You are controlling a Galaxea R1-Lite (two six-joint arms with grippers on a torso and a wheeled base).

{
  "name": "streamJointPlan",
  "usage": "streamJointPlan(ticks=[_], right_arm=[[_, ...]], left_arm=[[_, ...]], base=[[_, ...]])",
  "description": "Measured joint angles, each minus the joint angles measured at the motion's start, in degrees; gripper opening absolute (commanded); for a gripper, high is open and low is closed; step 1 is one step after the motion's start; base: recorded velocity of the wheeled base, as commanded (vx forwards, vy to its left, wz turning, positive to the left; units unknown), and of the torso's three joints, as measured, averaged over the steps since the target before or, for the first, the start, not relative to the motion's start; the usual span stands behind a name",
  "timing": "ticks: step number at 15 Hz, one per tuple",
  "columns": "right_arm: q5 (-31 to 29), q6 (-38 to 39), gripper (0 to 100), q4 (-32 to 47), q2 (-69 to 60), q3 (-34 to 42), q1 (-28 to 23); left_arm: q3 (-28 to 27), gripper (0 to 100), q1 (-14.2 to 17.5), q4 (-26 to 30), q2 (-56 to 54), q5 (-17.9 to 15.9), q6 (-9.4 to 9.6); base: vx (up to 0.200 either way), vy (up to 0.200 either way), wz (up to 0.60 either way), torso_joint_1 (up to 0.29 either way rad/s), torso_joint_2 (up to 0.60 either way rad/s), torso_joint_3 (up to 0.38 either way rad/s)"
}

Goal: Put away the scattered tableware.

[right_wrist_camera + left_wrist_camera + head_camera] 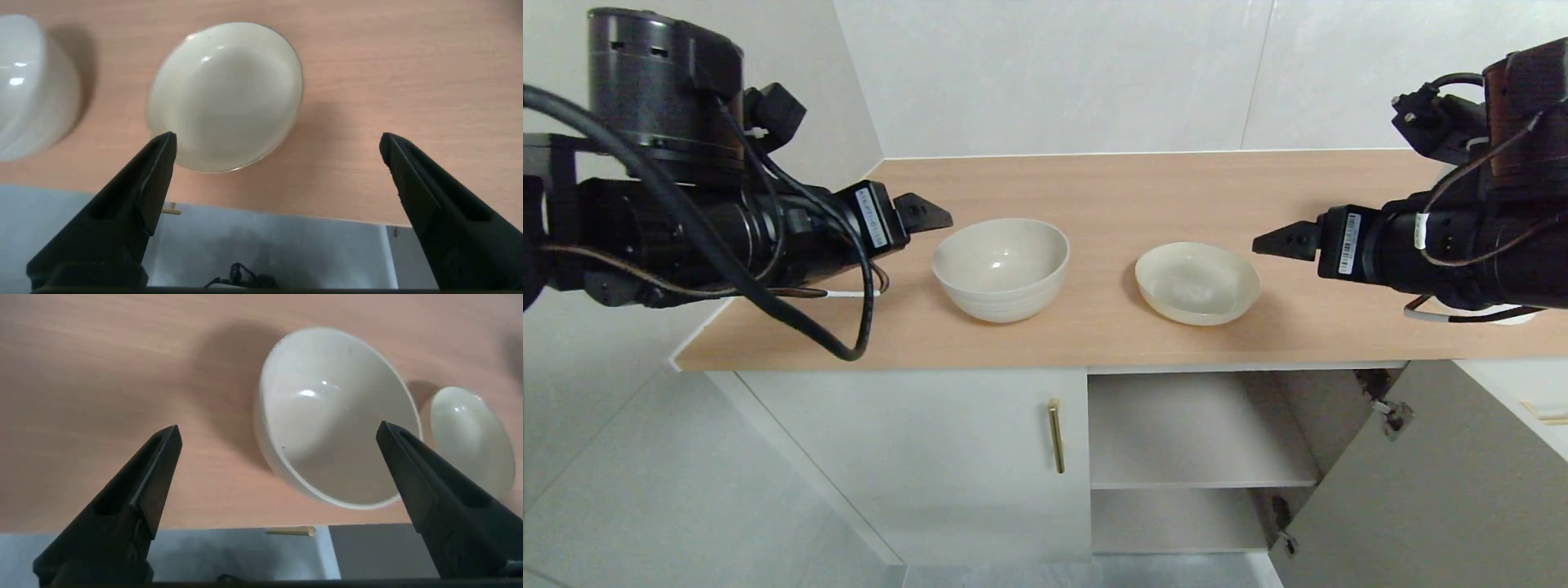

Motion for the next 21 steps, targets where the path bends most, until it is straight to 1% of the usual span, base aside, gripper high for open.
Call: streamJointPlan(ticks=[2, 6, 9, 10, 14, 16, 18, 19, 21], right_arm=[[-1.29, 0.02, 100, -1.73, 1.33, 0.00, 0.05], [-1.60, 0.06, 100, -2.34, 2.78, 0.28, 0.11], [-1.60, 0.09, 100, -2.34, 3.00, 0.50, 0.11], [-1.58, 0.11, 100, -2.36, 3.00, 0.55, 0.11], [-1.54, 0.11, 100, -2.34, 3.19, 0.59, 0.09], [-1.51, 0.11, 100, -2.36, 3.22, 0.59, 0.09], [-1.54, 0.02, 100, -2.34, 3.34, 0.59, 0.06], [-1.56, 0.02, 100, -2.34, 3.58, 0.57, 0.11], [-2.15, 0.00, 100, -2.36, 4.55, 0.46, 0.09]], left_arm=[[-0.24, 100, -0.56, -0.37, 1.83, 0.52, 0.09], [-0.88, 100, -1.61, -0.67, 6.13, 3.60, 0.13], [-1.38, 100, -1.77, -1.79, 8.25, 3.84, -0.04], [-1.44, 0, -1.77, -1.82, 8.66, 3.82, -0.06], [-1.38, 0, -1.77, -1.89, 9.09, 3.78, -0.37], [-0.96, 0, -1.77, -1.79, 7.84, 3.64, -1.62], [0.07, 0, -1.77, -1.89, 5.08, 3.02, -2.08], [0.71, 0, -1.77, -1.89, 3.43, 2.36, -2.13], [2.51, 0, -1.74, -1.95, -0.11, -1.37, -2.11]], base=[[0.000, 0.000, 0.00, 0.000, 0.00, 0.000], [0.000, 0.000, 0.00, 0.000, 0.00, 0.000], [0.000, 0.000, 0.00, 0.000, 0.00, 0.000], [0.000, 0.000, 0.00, 0.000, 0.00, 0.000], [0.000, 0.000, 0.00, 0.000, 0.00, 0.000], [0.000, 0.000, 0.00, 0.000, 0.00, 0.000], [0.000, 0.000, 0.00, 0.000, 0.00, 0.000], [0.000, 0.000, 0.00, 0.000, 0.00, 0.000], [0.000, 0.000, 0.00, 0.000, 0.00, 0.000]])
